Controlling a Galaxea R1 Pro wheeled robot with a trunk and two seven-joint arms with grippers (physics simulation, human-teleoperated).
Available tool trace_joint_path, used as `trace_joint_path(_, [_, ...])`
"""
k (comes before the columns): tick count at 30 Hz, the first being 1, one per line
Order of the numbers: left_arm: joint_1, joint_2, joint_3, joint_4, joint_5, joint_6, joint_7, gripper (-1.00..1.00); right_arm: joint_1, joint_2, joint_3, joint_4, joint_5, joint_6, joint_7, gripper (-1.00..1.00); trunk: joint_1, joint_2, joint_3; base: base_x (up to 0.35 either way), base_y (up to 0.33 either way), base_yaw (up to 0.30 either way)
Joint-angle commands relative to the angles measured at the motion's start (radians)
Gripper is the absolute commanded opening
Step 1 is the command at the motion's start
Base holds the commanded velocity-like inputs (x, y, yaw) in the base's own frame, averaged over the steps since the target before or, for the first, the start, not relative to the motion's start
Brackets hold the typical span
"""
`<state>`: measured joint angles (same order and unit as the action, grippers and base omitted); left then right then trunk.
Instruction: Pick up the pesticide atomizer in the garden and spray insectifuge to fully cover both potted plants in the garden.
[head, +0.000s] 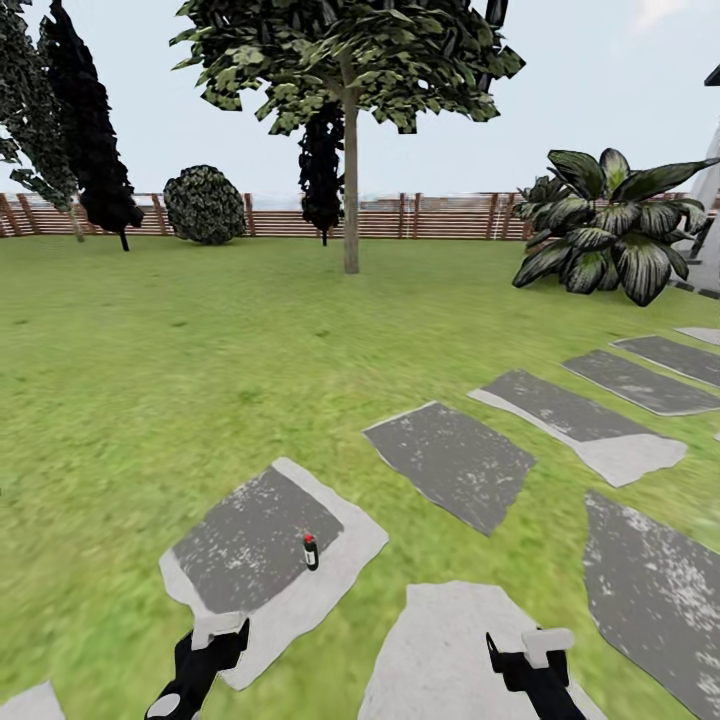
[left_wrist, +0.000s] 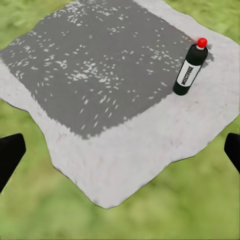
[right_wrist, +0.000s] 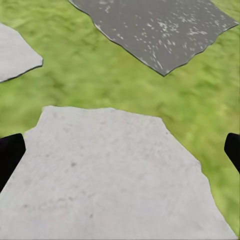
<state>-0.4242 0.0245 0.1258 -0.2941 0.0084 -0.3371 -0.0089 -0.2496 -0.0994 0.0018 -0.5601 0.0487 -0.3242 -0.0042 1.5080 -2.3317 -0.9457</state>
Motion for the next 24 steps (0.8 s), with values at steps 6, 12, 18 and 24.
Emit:
trace_joint_path(6, [-0.001,0.000,0.001,0.001,0.001,-0.003,-0.001,1.00,0.000,0.000,0.000,0.000,0.005,-0.003,0.000,1.00,0.000,0.000,0.002,0.097,0.300,-0.175])
trace_joint_path(12, [-0.001,0.000,0.001,0.001,0.001,-0.003,-0.001,1.00,0.000,0.000,0.001,0.000,0.005,-0.003,0.000,1.00,0.000,0.000,0.005,0.097,0.300,-0.221])
trace_joint_path(18, [-0.001,0.000,0.002,0.001,0.001,-0.003,-0.001,1.00,0.000,0.000,0.000,0.000,0.004,-0.003,0.000,1.00,0.000,0.000,0.006,0.097,0.300,-0.031])
trace_joint_path(24, [-0.001,0.000,0.002,0.001,0.001,-0.002,-0.001,1.00,0.000,0.000,0.000,0.002,0.003,-0.003,0.000,1.00,0.000,0.000,0.006,0.095,0.300,-0.175])
